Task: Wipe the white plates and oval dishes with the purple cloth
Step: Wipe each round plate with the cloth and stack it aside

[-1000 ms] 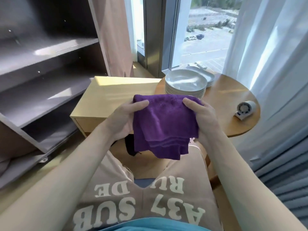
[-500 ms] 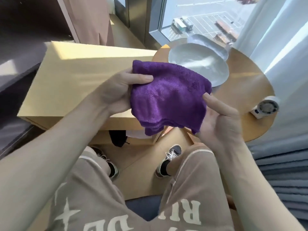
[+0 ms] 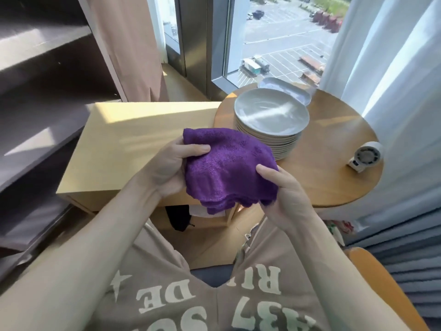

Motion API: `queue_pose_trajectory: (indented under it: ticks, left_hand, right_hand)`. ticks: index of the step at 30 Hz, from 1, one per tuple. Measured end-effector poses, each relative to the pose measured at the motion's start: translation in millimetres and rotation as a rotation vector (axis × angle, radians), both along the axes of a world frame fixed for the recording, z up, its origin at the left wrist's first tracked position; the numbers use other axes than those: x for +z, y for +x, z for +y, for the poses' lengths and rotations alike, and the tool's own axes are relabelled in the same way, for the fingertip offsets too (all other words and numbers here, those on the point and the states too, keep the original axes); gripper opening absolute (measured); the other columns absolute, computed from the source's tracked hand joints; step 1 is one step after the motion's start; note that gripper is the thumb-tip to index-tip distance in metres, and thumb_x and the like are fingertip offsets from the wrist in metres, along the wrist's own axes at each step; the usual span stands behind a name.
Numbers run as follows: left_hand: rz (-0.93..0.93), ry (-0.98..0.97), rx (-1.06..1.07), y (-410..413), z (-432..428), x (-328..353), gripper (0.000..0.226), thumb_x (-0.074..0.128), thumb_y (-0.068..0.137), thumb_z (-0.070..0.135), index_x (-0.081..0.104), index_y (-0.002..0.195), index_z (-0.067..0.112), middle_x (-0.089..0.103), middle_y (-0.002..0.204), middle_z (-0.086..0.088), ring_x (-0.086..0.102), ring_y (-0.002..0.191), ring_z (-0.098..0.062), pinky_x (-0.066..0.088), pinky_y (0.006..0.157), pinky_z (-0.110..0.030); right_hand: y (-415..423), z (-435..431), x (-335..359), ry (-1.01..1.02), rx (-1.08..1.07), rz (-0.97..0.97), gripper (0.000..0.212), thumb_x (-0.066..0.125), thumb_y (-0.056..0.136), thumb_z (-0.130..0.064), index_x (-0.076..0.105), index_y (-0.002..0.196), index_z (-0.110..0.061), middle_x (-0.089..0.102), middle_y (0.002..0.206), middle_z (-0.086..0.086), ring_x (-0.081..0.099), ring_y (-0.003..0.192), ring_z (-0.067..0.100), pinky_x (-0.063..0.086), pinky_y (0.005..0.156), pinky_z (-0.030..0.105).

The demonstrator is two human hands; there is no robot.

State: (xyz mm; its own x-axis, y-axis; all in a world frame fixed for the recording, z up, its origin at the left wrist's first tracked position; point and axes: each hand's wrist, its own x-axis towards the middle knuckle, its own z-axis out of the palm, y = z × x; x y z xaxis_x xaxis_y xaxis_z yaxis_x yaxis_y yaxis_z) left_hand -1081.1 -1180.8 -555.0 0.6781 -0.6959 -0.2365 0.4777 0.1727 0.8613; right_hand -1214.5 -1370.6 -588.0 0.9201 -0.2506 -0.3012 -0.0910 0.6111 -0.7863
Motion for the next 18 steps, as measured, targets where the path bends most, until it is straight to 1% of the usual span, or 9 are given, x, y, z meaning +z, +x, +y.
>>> queue_pose_trajectory:
  ticks: [3,6,8,10,11,13,15,16,18]
  left_hand:
    - [0.008,0.001,0.021,-19,5,-3,0.032,0.068,0.084,0.007,0.073,0.115,0.009,0.073,0.107,-0.010,0.072,0.093,-0.024,0.060,0.076,-0.033]
    - [0.039,-0.020,0.030,-35,6,-6,0.030,0.069,0.084,0.005,0.074,0.113,0.009,0.073,0.107,-0.011,0.071,0.094,-0.026,0.060,0.080,-0.035]
    - [0.090,-0.063,0.027,-45,3,-5,0.029,0.069,0.084,0.004,0.074,0.113,0.009,0.073,0.104,-0.011,0.072,0.092,-0.026,0.059,0.078,-0.037]
    - [0.120,-0.091,0.035,-50,-1,-4,0.030,0.072,0.080,0.001,0.076,0.109,0.010,0.074,0.102,-0.011,0.073,0.089,-0.025,0.060,0.075,-0.036]
    - [0.126,-0.101,0.038,-52,-3,-4,0.030,0.072,0.078,0.002,0.077,0.107,0.009,0.074,0.102,-0.011,0.074,0.089,-0.025,0.060,0.074,-0.034]
    - [0.126,-0.120,0.027,-53,-8,-4,0.030,0.072,0.077,0.003,0.079,0.105,0.009,0.075,0.104,-0.013,0.074,0.091,-0.025,0.060,0.074,-0.033]
    - [0.115,-0.130,0.002,-50,-11,-4,0.030,0.071,0.077,0.002,0.079,0.106,0.009,0.074,0.105,-0.014,0.074,0.092,-0.026,0.060,0.074,-0.034]
    - [0.106,-0.131,-0.008,-47,-12,-5,0.029,0.072,0.078,0.001,0.079,0.105,0.009,0.074,0.103,-0.014,0.074,0.090,-0.026,0.060,0.072,-0.034]
    - [0.101,-0.146,-0.018,-39,-14,-7,0.028,0.073,0.078,0.000,0.080,0.103,0.012,0.074,0.098,-0.014,0.074,0.086,-0.026,0.059,0.068,-0.035]
  right_hand:
    - [-14,1,7,0.000,-0.041,-0.009,0.047,0.072,0.087,-0.011,0.064,0.133,-0.009,0.070,0.127,0.018,0.070,0.112,0.035,0.060,0.081,0.038]
    - [-26,3,14,0.048,-0.040,-0.067,0.048,0.073,0.084,-0.012,0.065,0.132,-0.012,0.071,0.124,0.017,0.071,0.108,0.035,0.059,0.083,0.042]
    - [-33,1,17,0.141,-0.042,-0.121,0.059,0.079,0.077,-0.015,0.064,0.134,-0.012,0.070,0.123,0.016,0.071,0.108,0.033,0.059,0.086,0.042]
    - [-38,-1,19,0.218,-0.038,-0.151,0.074,0.088,0.071,-0.018,0.060,0.138,-0.009,0.068,0.127,0.017,0.070,0.113,0.035,0.058,0.089,0.044]
    - [-39,-1,21,0.230,-0.031,-0.146,0.076,0.092,0.069,-0.020,0.060,0.137,-0.008,0.068,0.127,0.018,0.070,0.113,0.036,0.058,0.088,0.045]
    - [-38,0,22,0.207,-0.005,-0.086,0.063,0.093,0.072,-0.025,0.070,0.127,-0.008,0.070,0.124,0.019,0.071,0.110,0.039,0.059,0.083,0.045]
    - [-33,4,21,0.183,0.017,-0.007,0.042,0.085,0.082,-0.026,0.076,0.119,-0.008,0.070,0.126,0.022,0.070,0.111,0.042,0.060,0.082,0.046]
    - [-31,6,18,0.194,0.020,0.020,0.038,0.082,0.086,-0.027,0.076,0.118,-0.008,0.068,0.128,0.024,0.069,0.112,0.043,0.060,0.082,0.047]
    - [-26,13,12,0.241,0.014,0.050,0.040,0.081,0.088,-0.029,0.074,0.121,-0.007,0.066,0.131,0.025,0.067,0.117,0.044,0.059,0.086,0.047]
